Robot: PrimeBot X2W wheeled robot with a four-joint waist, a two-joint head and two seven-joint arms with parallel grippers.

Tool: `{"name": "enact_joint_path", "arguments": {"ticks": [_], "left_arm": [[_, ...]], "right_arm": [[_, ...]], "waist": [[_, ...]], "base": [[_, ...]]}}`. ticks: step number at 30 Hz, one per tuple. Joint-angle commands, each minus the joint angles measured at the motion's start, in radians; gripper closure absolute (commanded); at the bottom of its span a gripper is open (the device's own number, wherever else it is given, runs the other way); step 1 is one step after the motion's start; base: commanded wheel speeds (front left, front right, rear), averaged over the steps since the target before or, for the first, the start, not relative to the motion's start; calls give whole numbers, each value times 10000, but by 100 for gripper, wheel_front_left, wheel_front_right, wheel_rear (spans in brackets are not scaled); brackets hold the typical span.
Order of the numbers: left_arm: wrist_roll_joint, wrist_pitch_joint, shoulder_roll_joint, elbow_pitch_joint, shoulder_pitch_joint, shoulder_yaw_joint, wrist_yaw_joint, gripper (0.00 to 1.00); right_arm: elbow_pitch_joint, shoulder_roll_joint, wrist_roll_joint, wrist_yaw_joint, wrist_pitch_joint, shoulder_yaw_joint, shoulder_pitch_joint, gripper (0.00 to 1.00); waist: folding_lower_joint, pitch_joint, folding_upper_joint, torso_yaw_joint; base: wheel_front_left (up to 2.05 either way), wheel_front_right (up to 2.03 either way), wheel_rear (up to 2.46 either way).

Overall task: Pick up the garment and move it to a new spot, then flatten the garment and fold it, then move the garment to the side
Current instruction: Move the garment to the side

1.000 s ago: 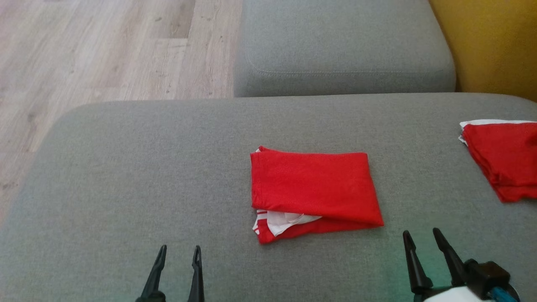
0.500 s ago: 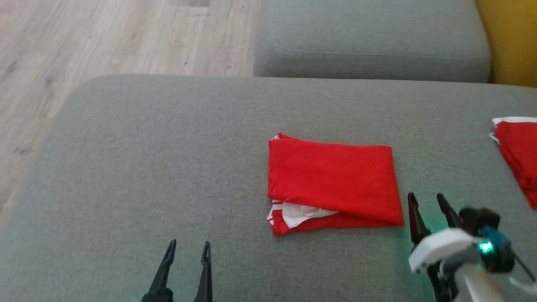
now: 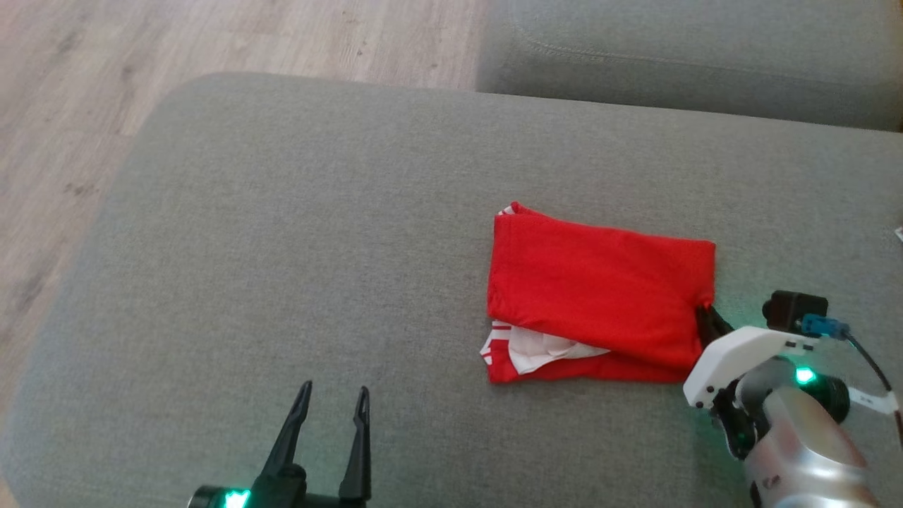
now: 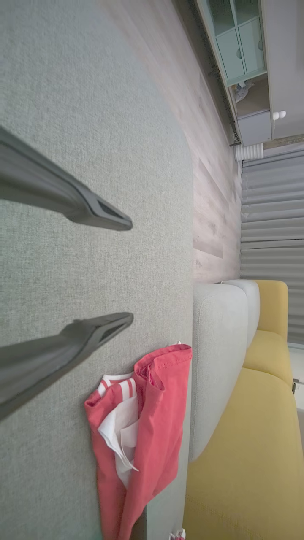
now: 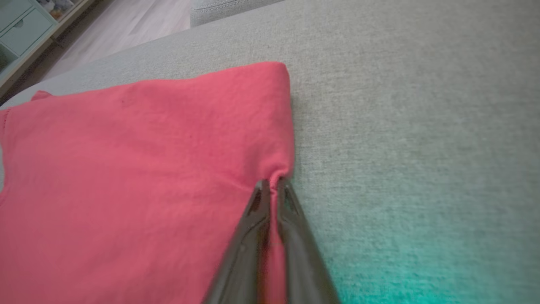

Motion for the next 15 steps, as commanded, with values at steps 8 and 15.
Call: {"name": "enact_joint_path", "arguments": {"ticks": [8, 15], "left_arm": [[284, -95, -84, -1063, -691, 236, 404, 0], [314, -95, -85, -1195, -1662, 12, 364, 0]], "right_arm": [[-312, -1512, -406, -7, -514, 759, -631, 100], [-1028, -3554, -725, -7, -203, 615, -1757, 100]], "waist": [[-1, 745, 0, -1106], [-1, 1998, 0, -2061]], "base": [[0, 0, 0], [0, 0, 0]]}}
